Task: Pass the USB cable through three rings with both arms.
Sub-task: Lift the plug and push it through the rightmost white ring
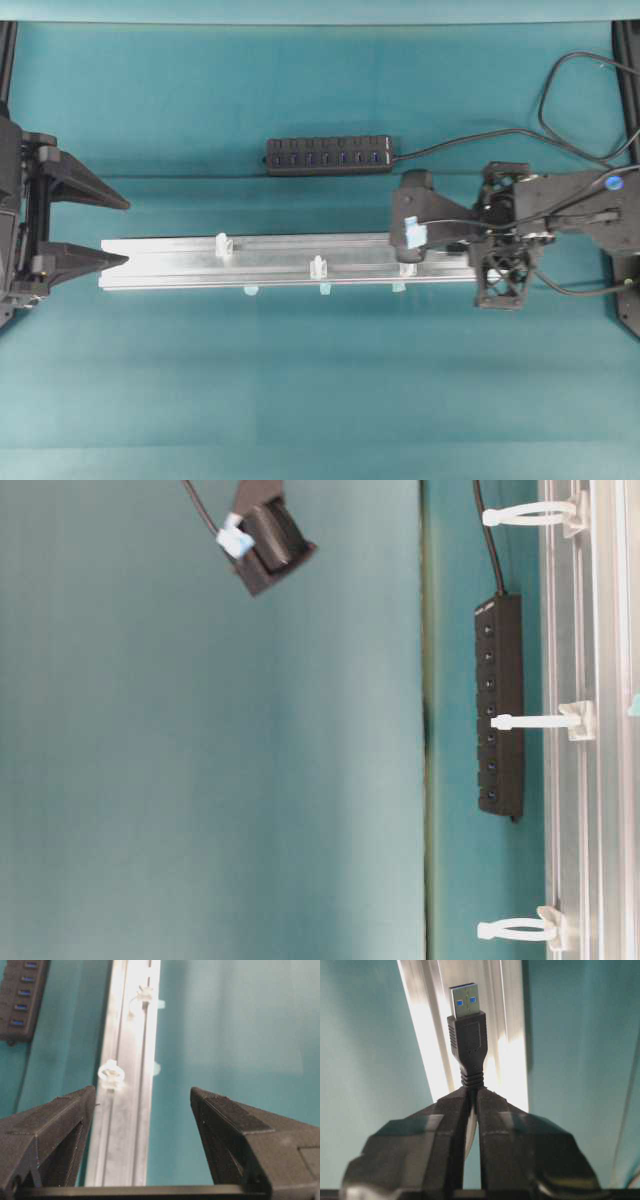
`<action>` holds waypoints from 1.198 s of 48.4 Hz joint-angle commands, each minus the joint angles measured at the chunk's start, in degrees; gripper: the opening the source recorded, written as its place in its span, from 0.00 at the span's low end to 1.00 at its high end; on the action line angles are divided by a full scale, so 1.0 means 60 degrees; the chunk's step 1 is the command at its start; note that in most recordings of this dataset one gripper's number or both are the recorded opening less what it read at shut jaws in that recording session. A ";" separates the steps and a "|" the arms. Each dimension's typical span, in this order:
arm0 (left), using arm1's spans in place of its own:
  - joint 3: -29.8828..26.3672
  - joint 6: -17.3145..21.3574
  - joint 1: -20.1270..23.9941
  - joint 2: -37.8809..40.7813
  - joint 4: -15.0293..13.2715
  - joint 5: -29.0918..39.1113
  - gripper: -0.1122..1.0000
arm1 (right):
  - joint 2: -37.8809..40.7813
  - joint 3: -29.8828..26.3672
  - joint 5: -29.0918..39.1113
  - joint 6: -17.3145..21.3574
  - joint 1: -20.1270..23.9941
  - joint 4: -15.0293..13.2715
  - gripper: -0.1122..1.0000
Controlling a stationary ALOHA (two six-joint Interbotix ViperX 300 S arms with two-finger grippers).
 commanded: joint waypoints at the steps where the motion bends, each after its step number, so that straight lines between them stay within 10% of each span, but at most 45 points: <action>1: -0.0117 -0.0015 0.0015 0.0029 0.0015 -0.0044 0.84 | 0.0088 -0.0088 -0.0293 -0.0220 -0.0015 0.0000 0.03; 29: -0.0190 0.0088 0.0396 0.0571 0.0029 -0.0703 0.84 | 0.0117 -0.0132 -0.1597 -0.0527 0.0132 0.0337 0.03; 58: -0.2007 0.0439 0.0601 0.4526 0.0103 -0.2607 0.85 | -0.0103 0.0337 -0.2974 -0.0469 0.0132 0.0439 0.03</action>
